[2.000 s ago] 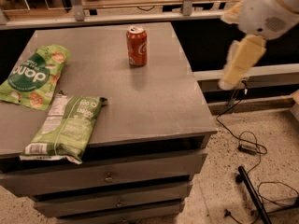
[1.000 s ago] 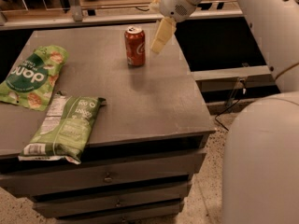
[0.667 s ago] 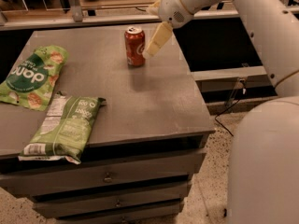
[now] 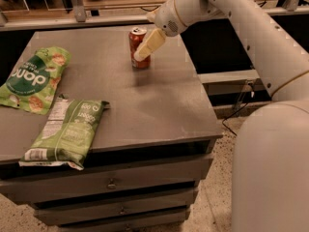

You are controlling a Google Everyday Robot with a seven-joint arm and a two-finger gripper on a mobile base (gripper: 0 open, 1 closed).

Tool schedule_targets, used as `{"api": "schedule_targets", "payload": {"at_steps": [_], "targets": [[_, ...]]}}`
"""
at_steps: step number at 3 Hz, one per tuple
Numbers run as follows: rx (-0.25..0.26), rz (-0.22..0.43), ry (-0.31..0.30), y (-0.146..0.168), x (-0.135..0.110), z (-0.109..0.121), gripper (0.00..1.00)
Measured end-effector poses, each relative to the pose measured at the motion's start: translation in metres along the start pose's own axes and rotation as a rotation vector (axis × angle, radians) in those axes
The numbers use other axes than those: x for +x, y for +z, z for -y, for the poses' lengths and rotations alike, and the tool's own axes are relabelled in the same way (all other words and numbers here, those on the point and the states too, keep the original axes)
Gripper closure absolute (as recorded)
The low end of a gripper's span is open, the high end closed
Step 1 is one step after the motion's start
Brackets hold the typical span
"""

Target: Move coke can near green jalapeno chip bag

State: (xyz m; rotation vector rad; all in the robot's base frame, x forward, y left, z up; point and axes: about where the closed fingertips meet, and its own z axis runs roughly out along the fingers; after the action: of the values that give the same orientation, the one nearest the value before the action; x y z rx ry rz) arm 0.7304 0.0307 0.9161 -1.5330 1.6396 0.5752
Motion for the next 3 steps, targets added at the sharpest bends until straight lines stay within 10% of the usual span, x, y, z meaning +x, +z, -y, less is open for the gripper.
{"api": "schedule_targets", "payload": {"at_steps": [3], "targets": [[-0.021, 0.038, 0.066, 0.0193, 0.0074, 0.0023, 0.64]]}}
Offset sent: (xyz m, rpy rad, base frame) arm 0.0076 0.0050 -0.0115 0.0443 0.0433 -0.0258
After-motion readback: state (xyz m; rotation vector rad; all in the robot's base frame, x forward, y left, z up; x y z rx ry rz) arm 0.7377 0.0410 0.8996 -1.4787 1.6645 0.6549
